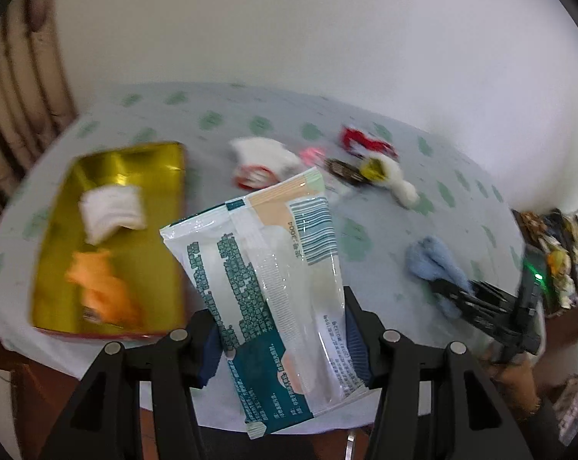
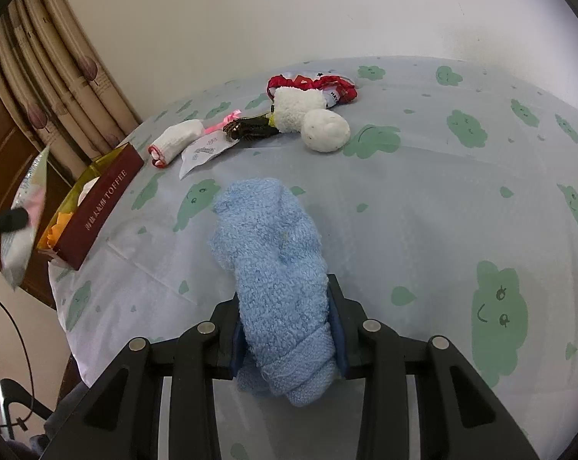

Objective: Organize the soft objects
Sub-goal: 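Carry the wet-wipes packet to the gold tin and release it with the left tool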

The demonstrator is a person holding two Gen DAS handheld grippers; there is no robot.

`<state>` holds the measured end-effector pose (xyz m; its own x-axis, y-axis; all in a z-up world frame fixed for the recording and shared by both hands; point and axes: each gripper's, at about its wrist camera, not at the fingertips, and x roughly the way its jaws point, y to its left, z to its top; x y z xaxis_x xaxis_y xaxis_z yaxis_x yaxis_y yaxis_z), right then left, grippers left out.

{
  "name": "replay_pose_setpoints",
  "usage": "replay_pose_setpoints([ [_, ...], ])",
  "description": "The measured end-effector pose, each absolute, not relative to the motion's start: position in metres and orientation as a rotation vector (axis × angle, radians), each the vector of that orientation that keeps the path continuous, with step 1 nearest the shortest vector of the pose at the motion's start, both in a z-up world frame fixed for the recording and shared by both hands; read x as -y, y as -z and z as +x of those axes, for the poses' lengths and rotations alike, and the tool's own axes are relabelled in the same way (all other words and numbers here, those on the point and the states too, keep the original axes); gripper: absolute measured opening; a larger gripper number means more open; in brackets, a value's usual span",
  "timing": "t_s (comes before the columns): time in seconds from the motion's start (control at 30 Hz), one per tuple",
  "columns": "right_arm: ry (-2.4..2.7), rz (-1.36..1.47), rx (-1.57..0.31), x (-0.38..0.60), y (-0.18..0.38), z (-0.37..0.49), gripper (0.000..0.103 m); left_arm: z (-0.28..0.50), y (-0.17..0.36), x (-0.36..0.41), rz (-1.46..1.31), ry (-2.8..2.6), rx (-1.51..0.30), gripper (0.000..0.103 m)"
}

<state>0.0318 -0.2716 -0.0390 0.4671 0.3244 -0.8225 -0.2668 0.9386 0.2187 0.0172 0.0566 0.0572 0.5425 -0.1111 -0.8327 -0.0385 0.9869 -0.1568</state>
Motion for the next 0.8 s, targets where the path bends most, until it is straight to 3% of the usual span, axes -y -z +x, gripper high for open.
replay_pose_setpoints([
  [0.37,-0.343,0.039,-1.022,0.267,0.039,0.031,0.034,0.048,-0.041,-0.144,-0.154,-0.155,-0.965,0.055],
  [0.8,-0.326,0.007,-1.019,0.263,0.04,0.031,0.034,0.075,-0.015,-0.158,-0.131,-0.154,-0.965,0.056],
])
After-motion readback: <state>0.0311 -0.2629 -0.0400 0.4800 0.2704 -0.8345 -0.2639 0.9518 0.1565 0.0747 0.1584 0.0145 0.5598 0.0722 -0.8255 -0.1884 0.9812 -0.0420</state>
